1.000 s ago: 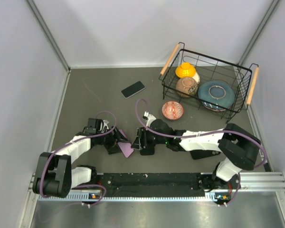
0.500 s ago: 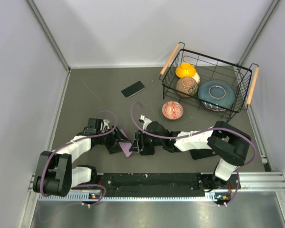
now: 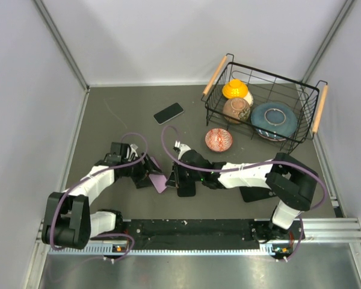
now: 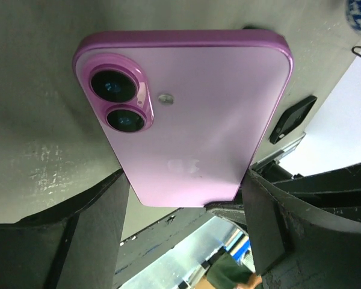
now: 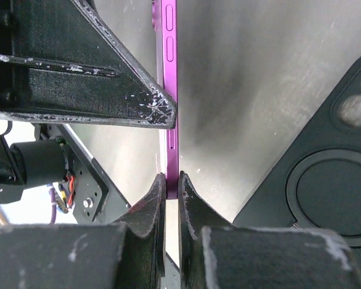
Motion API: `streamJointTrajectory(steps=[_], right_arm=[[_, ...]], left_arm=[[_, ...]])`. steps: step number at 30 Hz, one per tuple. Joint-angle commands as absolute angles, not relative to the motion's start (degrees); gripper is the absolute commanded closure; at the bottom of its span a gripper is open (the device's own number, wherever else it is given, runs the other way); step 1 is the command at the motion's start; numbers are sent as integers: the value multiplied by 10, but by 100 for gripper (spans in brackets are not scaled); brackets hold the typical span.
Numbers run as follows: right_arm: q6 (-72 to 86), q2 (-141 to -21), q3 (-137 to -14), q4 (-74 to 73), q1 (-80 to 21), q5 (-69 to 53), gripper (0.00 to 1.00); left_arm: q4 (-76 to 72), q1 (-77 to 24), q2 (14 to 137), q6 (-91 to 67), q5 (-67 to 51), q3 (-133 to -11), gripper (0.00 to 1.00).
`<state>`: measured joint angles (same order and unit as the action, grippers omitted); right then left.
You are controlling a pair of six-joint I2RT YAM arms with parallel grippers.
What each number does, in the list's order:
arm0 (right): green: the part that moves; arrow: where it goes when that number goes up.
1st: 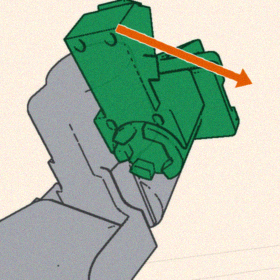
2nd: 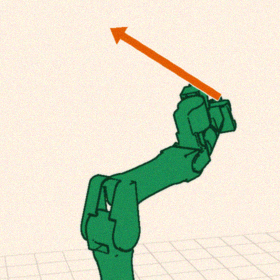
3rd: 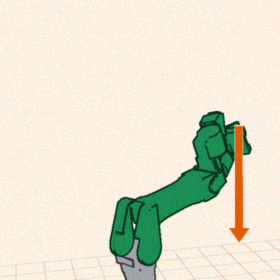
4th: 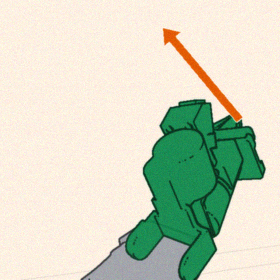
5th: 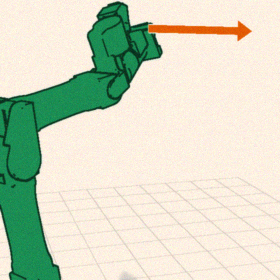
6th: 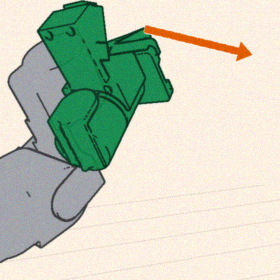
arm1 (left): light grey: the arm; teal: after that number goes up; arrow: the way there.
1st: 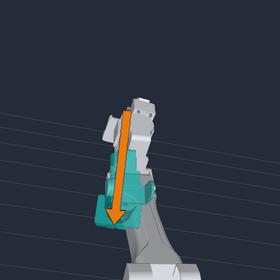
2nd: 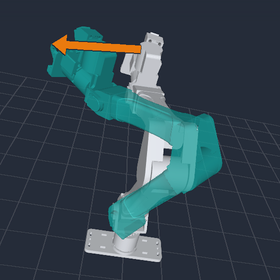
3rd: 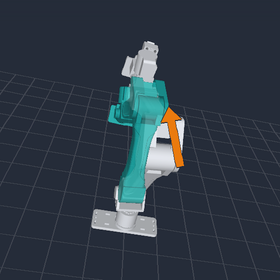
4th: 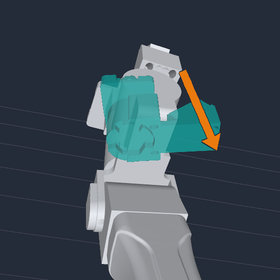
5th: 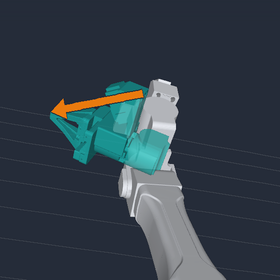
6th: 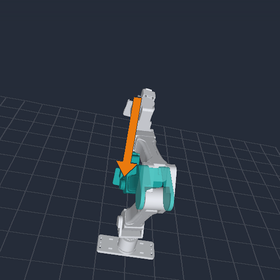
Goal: Put the phone into the phone case
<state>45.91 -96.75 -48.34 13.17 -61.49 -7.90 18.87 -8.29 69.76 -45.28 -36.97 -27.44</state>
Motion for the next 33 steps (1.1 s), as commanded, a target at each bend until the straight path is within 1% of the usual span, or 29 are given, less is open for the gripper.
streamJointTrajectory(steps=[1,3,6,10,12,15,19,20,23,26,28,30,33], right_arm=[[386,-940,-552,31,-623,37,100],[364,-939,-568,1,-626,56,100],[357,-933,-565,1,-628,69,100],[366,-911,-531,66,-628,26,100],[376,-901,-513,95,-627,12,100],[376,-900,-513,80,-629,21,100],[337,-895,-514,47,-642,88,100],[327,-895,-522,40,-649,102,100],[294,-894,-534,18,-673,150,100],[282,-896,-541,7,-694,184,100],[270,-900,-542,6,-712,211,100],[265,-904,-544,7,-723,235,100],[257,-914,-552,4,-736,250,100]], left_arm=[[298,-85,668,-431,-351,-335,25],[338,-84,669,-433,-309,-363,23],[353,-84,668,-419,-305,-378,20],[321,-84,660,-410,-351,-365,13],[301,-84,647,-411,-368,-352,12],[294,-84,635,-424,-374,-349,13],[305,-84,645,-460,-386,-365,21],[307,-84,647,-488,-385,-365,23],[323,-84,649,-549,-370,-358,26],[343,-85,634,-581,-344,-358,25],[361,-85,619,-590,-319,-366,22],[362,-85,611,-592,-310,-367,19],[360,-85,622,-595,-308,-369,18]])
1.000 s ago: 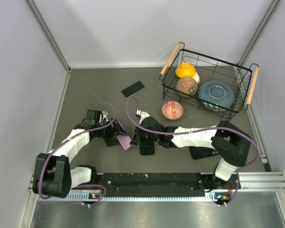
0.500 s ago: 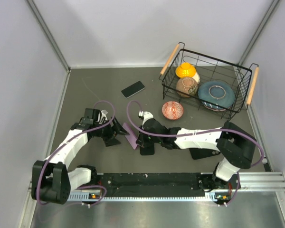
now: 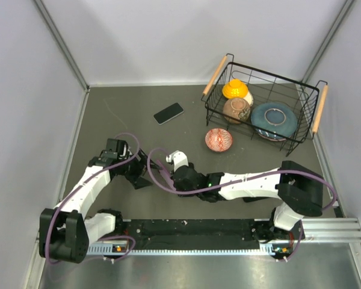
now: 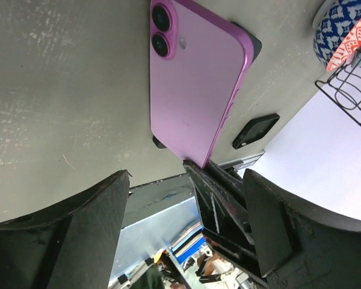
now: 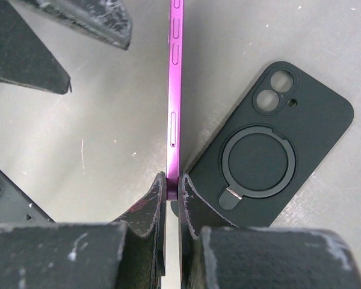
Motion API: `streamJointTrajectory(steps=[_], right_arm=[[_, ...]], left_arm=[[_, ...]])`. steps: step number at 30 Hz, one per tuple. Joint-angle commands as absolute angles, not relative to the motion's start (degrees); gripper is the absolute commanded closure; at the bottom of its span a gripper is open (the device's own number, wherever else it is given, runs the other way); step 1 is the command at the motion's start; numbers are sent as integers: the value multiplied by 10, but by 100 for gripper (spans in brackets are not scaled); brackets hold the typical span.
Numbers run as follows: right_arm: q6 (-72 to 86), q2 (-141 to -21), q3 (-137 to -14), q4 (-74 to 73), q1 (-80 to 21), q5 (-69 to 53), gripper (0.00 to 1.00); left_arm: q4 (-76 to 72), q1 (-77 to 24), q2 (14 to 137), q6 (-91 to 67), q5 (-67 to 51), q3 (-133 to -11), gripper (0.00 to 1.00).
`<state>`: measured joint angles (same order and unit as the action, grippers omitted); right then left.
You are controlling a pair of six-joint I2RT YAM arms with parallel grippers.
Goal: Put the phone into the phone case
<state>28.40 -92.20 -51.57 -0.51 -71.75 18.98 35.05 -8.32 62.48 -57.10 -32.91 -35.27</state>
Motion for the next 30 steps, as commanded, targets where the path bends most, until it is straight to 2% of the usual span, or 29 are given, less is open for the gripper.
streamJointTrajectory(steps=[1,11,23,30], right_arm=[[252,-916,-557,4,-743,253,100],[238,-941,-594,-27,-780,307,100],[221,-983,-638,-50,-813,349,100],[232,-985,-639,-58,-815,359,100]], left_arm=[[360,-85,627,-599,-310,-369,19],[339,-91,645,-637,-313,-364,29],[314,-122,680,-659,-293,-366,30],[309,-145,706,-659,-288,-345,47]])
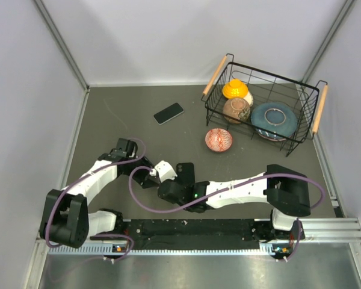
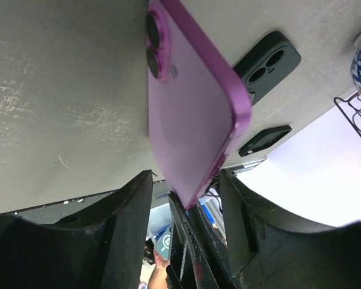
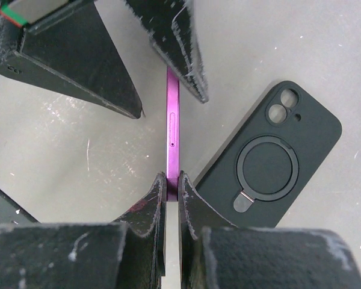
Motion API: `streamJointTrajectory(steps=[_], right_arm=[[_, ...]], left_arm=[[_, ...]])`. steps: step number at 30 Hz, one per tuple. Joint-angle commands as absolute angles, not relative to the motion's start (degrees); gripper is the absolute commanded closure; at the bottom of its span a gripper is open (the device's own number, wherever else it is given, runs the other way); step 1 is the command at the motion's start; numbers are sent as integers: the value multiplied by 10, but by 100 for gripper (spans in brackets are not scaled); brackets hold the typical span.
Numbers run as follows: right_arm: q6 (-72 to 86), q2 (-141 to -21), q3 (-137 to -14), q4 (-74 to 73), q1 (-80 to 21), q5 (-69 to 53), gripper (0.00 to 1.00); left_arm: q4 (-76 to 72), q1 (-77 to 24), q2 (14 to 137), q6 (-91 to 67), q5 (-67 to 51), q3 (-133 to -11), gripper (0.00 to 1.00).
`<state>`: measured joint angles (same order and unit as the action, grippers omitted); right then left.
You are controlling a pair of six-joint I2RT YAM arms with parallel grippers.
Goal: Put the phone into the phone case
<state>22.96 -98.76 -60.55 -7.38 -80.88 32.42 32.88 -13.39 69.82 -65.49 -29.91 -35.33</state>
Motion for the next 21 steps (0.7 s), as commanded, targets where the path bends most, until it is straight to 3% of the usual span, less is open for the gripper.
streamJointTrajectory(steps=[1,5,8,9,11,12,15,21], right_arm=[[233,-984,-639,-59,-815,359,100],[236,-984,-640,-68,-815,360,99],[244,-977,-643,-80,-815,361,90],[248,-974,-642,-80,-816,362,84],[252,-962,-636,-81,-815,363,73],[259,-958,-635,-83,-815,366,62],[292,-939,-638,-117,-815,378,45],[340,-870,-615,-147,-808,373,22]], left_arm=[[309,-146,708,-658,-286,-343,49],[302,-148,714,-653,-283,-338,72],[301,-148,723,-637,-282,-340,85],[301,-148,727,-632,-284,-342,93],[301,-148,737,-619,-287,-344,100],[301,-148,742,-614,-287,-344,100],[301,-148,755,-592,-294,-343,100],[321,-148,765,-508,-281,-350,100]])
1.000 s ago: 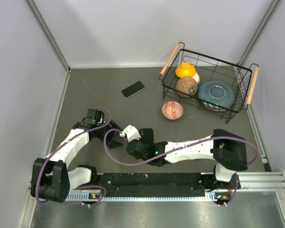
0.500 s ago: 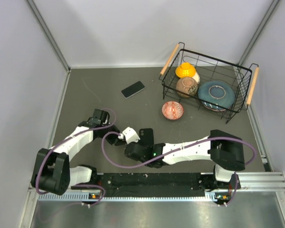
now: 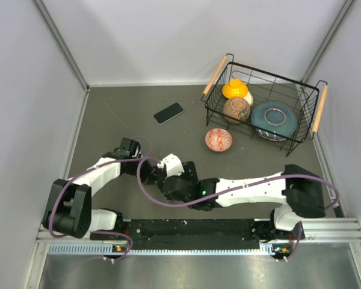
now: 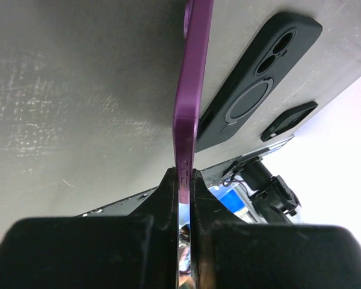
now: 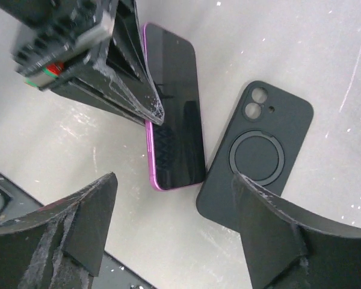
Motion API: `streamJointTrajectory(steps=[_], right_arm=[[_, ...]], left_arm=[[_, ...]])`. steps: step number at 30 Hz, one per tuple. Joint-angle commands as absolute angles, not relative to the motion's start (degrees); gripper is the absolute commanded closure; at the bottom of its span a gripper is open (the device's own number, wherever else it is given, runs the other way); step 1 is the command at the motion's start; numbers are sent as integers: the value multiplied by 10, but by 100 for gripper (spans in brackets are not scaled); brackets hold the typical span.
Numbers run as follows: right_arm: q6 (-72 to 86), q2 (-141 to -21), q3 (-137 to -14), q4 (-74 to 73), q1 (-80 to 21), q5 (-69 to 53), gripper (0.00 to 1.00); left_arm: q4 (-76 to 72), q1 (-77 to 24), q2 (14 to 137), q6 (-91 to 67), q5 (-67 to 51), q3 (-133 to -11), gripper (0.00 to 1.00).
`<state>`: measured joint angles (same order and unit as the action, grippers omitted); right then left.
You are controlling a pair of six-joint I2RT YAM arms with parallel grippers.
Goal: Put the phone into the phone case
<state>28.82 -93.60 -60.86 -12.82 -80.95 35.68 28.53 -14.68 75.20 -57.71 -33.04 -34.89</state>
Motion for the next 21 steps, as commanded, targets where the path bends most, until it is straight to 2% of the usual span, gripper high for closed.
streamJointTrajectory(steps=[1,8,13,21], right_arm=[[349,-867,-613,-155,-792,368,20],[388,-870,-593,-193,-707,302,16],[389,-929,-620,-214,-686,291,16],[399,-1019,-671,-250,-685,291,14]], left_arm=[[323,-148,759,-502,-276,-350,100],[379,-148,709,-490,-193,-354,100],[431,-147,666,-490,-109,-373,100],[468,-146,635,-492,-51,-394,100]])
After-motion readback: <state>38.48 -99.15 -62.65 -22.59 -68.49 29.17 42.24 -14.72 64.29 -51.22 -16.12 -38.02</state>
